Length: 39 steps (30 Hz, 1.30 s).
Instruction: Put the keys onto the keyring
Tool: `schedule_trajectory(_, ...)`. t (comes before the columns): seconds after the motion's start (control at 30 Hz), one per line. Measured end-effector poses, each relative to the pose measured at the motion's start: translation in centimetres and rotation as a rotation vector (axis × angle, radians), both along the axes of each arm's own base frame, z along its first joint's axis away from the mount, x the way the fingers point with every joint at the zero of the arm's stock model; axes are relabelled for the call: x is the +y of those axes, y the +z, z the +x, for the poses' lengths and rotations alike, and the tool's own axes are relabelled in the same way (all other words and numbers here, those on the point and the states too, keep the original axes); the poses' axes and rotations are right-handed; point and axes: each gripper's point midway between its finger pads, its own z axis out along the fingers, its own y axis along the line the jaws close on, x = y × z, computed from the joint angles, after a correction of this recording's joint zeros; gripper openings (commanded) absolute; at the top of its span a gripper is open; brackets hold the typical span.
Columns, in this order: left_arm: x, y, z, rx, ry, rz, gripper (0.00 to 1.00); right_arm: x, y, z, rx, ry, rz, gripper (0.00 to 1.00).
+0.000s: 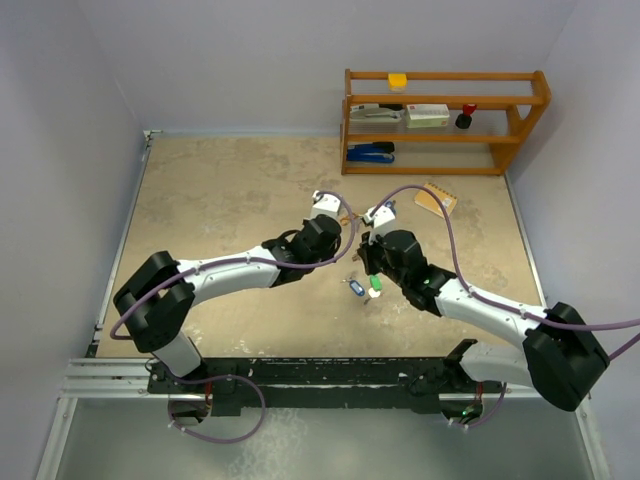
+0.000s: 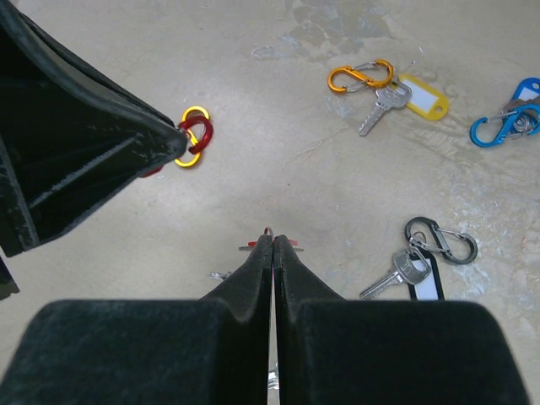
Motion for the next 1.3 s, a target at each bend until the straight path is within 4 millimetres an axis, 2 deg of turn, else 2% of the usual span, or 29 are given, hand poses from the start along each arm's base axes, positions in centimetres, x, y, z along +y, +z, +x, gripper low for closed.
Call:
schedule_trajectory(0.53,-2.6,-0.1,-0.9,0.05,-0.108,-0.065,0.0,1.6,1.2,-0.2,-0.04,0.093,0.038,0.0)
schedule_trajectory(0.83,-3.3,0.6,-0.8,0.043,-0.131,-0.083,0.0,1.9,1.2,-0.4,-0.038,0.114,0.041,0.0)
schedule_trajectory(1.3,-3.8,0.3,-1.3,0.061,-0.169,-0.094,0.0,2.0,1.5,-0.2,-0.053,0.118,0.044,0.0)
